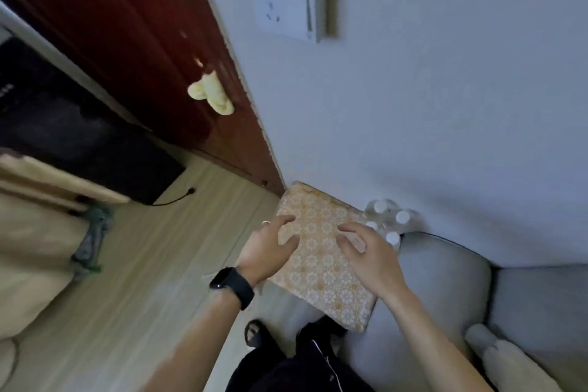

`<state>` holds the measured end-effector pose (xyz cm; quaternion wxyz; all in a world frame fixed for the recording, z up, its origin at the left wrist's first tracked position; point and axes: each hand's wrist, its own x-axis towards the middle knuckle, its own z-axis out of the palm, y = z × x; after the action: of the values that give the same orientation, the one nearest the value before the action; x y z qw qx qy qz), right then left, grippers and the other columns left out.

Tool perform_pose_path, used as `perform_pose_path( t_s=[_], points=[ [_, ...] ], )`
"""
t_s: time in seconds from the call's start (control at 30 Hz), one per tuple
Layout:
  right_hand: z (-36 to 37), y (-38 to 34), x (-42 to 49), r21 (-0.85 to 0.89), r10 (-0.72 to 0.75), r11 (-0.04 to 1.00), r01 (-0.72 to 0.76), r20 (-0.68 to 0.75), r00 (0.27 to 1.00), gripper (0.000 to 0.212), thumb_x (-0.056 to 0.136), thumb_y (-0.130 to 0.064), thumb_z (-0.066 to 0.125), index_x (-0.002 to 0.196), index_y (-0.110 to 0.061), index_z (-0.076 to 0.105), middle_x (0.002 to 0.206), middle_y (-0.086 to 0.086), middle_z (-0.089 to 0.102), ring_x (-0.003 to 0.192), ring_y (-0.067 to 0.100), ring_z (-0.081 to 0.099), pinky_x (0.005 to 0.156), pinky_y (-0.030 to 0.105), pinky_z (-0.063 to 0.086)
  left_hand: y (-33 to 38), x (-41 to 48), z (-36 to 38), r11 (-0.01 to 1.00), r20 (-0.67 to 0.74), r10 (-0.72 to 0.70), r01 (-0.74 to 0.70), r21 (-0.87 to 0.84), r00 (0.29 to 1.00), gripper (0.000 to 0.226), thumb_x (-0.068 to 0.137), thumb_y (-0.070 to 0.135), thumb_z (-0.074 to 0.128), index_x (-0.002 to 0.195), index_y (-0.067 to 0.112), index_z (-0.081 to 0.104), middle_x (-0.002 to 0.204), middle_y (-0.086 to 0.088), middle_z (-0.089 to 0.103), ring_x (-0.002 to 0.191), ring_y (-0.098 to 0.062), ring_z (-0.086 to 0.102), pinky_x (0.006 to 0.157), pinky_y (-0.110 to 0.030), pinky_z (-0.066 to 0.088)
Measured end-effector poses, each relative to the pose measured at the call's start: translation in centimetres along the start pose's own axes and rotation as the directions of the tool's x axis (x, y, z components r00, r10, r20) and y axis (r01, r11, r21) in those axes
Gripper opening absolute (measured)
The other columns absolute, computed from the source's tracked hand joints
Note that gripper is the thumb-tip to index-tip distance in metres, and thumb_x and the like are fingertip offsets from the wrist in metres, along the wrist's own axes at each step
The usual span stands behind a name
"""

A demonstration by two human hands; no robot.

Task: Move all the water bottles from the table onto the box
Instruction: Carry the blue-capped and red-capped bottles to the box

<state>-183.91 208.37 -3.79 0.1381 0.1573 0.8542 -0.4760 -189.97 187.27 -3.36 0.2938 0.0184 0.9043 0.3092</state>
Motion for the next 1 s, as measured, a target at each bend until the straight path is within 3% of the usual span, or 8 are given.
perform_pose_path(
  t_s=[0.1, 0.17, 0.27, 0.43, 0.53, 0.67, 0.77, 1.0],
  points=[
    [1.9, -5.8, 0.0, -0.096, -0.234, 0.966, 0.241, 0.080, 0.969, 0.023, 0.098, -0.036, 0.060, 0.118, -0.030, 0.070, 0.117, -0.026, 0.058, 0.111, -0.008, 0.050, 0.087, -0.002, 0.032, -3.3, -4.8, -5.1, 0.998, -0.222, -0.059, 0.056, -0.020, 0.973, 0.045, 0.099, 0.043, 0.053, 0.142, 0.034, 0.047, 0.138, 0.000, 0.054, 0.092, -0.016, 0.065, 0.079, -0.024, 0.041],
    [3.8, -9.3, 0.0, -0.156, -0.347, 0.917, 0.367, 0.142, 0.927, 0.022, 0.097, -0.034, 0.062, 0.115, -0.030, 0.072, 0.118, -0.023, 0.062, 0.116, -0.003, 0.053, 0.095, 0.003, 0.033, -6.2, -8.1, -7.8, 0.993, -0.352, -0.117, 0.098, -0.070, 0.929, 0.044, 0.098, 0.040, 0.055, 0.141, 0.032, 0.049, 0.135, -0.001, 0.056, 0.102, -0.017, 0.063, 0.083, -0.022, 0.039],
    [8.0, -13.9, -0.7, -0.206, -0.447, 0.849, 0.487, 0.213, 0.869, 0.021, 0.095, -0.035, 0.063, 0.113, -0.031, 0.073, 0.126, -0.014, 0.065, 0.122, 0.004, 0.055, 0.102, 0.022, 0.040, -11.4, -13.2, -10.8, 0.981, -0.508, -0.186, 0.128, -0.147, 0.841, 0.043, 0.097, 0.035, 0.058, 0.139, 0.028, 0.052, 0.134, 0.000, 0.058, 0.123, -0.019, 0.054, 0.090, -0.021, 0.037],
    [17.3, -20.9, -4.9, -0.225, -0.579, 0.717, 0.659, 0.333, 0.744, 0.021, 0.094, -0.034, 0.065, 0.113, -0.031, 0.074, 0.124, -0.016, 0.062, 0.121, 0.004, 0.053, 0.101, 0.020, 0.036, -21.0, -22.8, -13.0, 0.940, -0.653, -0.332, 0.179, -0.291, 0.681, 0.042, 0.094, 0.034, 0.062, 0.135, 0.026, 0.057, 0.135, 0.003, 0.059, 0.129, -0.017, 0.051, 0.102, -0.023, 0.038],
    [24.2, -25.1, -9.6, -0.220, -0.631, 0.624, 0.749, 0.424, 0.650, 0.023, 0.093, -0.035, 0.065, 0.115, -0.031, 0.073, 0.127, -0.012, 0.063, 0.123, 0.010, 0.053, 0.100, 0.019, 0.032, -27.4, -29.9, -13.6, 0.908, -0.687, -0.414, 0.224, -0.353, 0.597, 0.042, 0.094, 0.034, 0.063, 0.135, 0.027, 0.058, 0.135, 0.003, 0.059, 0.128, -0.015, 0.051, 0.101, -0.022, 0.038],
    [34.4, -30.4, -17.7, -0.128, -0.693, 0.483, 0.866, 0.550, 0.467, 0.023, 0.093, -0.034, 0.066, 0.114, -0.030, 0.073, 0.125, -0.012, 0.064, 0.123, 0.010, 0.053, 0.103, 0.023, 0.035, -35.7, -42.1, -13.7, 0.852, -0.732, -0.523, 0.291, -0.435, 0.437, 0.041, 0.094, 0.035, 0.062, 0.134, 0.028, 0.058, 0.134, 0.002, 0.060, 0.128, -0.015, 0.050, 0.101, -0.023, 0.039],
    [42.2, -34.4, -25.0, -0.023, -0.702, 0.393, 0.919, 0.639, 0.316, 0.023, 0.091, -0.034, 0.068, 0.113, -0.032, 0.072, 0.125, -0.011, 0.065, 0.122, 0.014, 0.054, 0.104, 0.025, 0.036, -40.8, -52.5, -13.2, 0.802, -0.774, -0.580, 0.344, -0.488, 0.254, 0.040, 0.094, 0.036, 0.062, 0.133, 0.027, 0.058, 0.132, 0.003, 0.061, 0.126, -0.016, 0.052, 0.103, -0.031, 0.043],
    [56.9, -41.1, -43.8, 0.310, -0.651, 0.105, 0.945, 0.740, -0.170, 0.026, 0.090, -0.035, 0.069, 0.116, -0.034, 0.071, 0.123, -0.017, 0.062, 0.122, 0.008, 0.051, 0.104, 0.020, 0.034, -47.2, -73.1, -9.8, 0.612, -0.694, -0.692, 0.348, -0.710, -0.200, 0.040, 0.091, 0.040, 0.060, 0.129, 0.027, 0.061, 0.129, 0.004, 0.063, 0.124, -0.017, 0.055, 0.100, -0.039, 0.048]
  ],
)
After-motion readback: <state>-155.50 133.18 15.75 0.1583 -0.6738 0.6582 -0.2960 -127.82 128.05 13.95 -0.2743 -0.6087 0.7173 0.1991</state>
